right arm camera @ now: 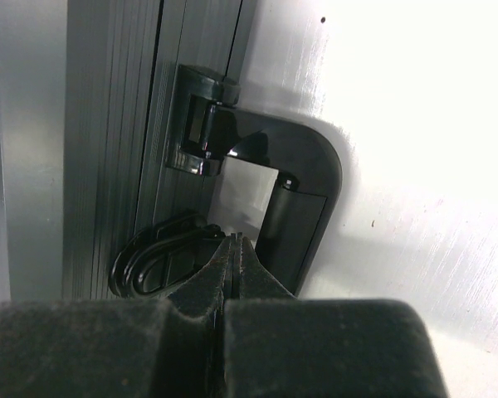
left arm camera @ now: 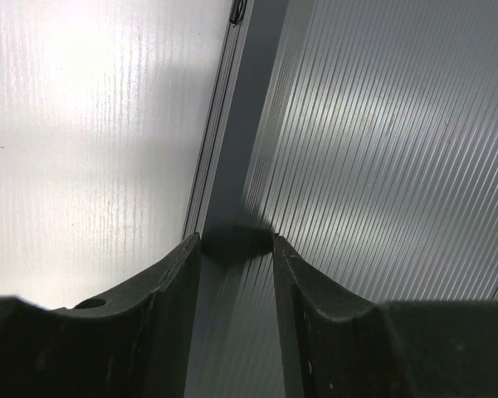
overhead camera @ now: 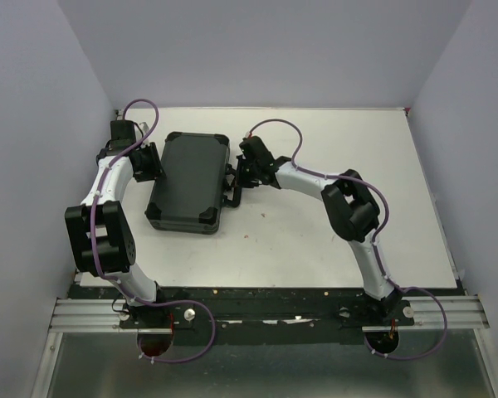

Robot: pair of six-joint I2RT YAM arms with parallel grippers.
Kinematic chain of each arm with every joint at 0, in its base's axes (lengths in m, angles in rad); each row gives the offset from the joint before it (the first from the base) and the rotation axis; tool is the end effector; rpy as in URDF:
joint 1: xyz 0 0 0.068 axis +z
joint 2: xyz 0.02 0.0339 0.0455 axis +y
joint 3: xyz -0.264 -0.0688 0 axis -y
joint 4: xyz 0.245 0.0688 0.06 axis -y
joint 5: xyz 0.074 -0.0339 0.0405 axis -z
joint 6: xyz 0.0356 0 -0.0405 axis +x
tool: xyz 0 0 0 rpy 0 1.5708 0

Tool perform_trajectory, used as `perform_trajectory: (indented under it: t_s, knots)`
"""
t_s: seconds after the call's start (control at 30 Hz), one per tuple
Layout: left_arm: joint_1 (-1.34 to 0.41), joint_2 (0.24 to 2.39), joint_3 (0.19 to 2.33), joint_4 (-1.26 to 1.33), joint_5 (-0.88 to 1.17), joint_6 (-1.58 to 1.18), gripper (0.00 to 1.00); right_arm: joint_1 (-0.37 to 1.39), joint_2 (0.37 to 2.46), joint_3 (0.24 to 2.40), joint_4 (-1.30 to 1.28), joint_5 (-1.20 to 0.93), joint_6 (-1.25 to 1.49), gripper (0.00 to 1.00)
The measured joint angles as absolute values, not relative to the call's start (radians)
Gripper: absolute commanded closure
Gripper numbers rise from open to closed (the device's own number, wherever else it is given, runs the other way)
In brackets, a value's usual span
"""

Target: Pack up texas hold em set

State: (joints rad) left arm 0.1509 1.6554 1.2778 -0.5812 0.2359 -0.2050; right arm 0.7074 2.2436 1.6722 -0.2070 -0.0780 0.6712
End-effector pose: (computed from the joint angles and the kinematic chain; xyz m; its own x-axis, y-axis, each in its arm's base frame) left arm 0.3518 0.0451 0.2531 -0.7895 -0.3203 -0.5235 -0.1779 0.9358 -0.3042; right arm 0.3790 0.3277 0.1611 -0.8471 0.0915 -0.5236 -0.2085 0.8489 0.4857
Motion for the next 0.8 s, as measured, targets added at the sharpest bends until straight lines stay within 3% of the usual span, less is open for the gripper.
perform_trajectory:
  t_s: [0.8]
  knots:
    - [0.151, 1.655, 1.278, -0.581, 0.236, -0.205, 0.55, 0.749, 2.251, 1.643, -0.132, 0.03, 0.678, 0.99]
